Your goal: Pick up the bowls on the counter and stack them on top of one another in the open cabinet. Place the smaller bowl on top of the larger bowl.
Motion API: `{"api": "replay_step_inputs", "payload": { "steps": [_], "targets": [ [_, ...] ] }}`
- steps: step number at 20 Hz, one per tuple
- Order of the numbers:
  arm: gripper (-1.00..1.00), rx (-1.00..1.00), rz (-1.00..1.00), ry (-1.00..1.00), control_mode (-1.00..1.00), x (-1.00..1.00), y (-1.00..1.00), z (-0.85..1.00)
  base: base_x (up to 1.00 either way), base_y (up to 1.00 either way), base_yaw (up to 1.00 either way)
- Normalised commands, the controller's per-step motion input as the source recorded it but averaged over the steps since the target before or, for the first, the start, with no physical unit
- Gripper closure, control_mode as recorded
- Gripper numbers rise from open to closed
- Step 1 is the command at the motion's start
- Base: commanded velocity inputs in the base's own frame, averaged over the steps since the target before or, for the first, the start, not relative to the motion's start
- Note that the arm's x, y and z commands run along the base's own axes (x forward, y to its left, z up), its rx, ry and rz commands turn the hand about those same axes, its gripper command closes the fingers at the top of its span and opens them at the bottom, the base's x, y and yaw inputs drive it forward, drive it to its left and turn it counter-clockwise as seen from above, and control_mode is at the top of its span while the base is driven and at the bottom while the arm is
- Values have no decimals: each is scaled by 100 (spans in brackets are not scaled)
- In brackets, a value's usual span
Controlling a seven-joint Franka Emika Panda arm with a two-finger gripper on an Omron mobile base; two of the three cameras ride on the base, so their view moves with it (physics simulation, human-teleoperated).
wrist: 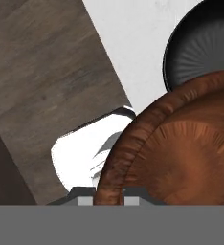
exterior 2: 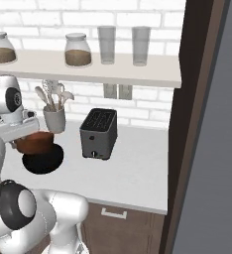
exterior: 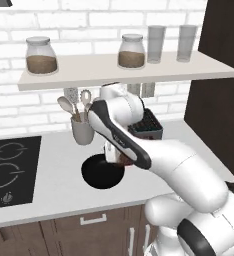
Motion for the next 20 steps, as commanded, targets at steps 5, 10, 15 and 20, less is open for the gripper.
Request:
{"api": "replay_step_inputs", "payload": {
  "steps": [5, 10, 15, 20],
  "targets": [
    [100, 0, 20, 2, -100, 47, 42, -100, 0, 0, 0],
    [100, 0, 7, -13, -100, 20, -1, -70, 0, 0, 0],
    [100, 4, 3, -14, -100, 24, 0, -50, 0, 0, 0],
    [100, 9, 2, -18, -100, 19, 0, -29, 0, 0, 0]
  ]
}}
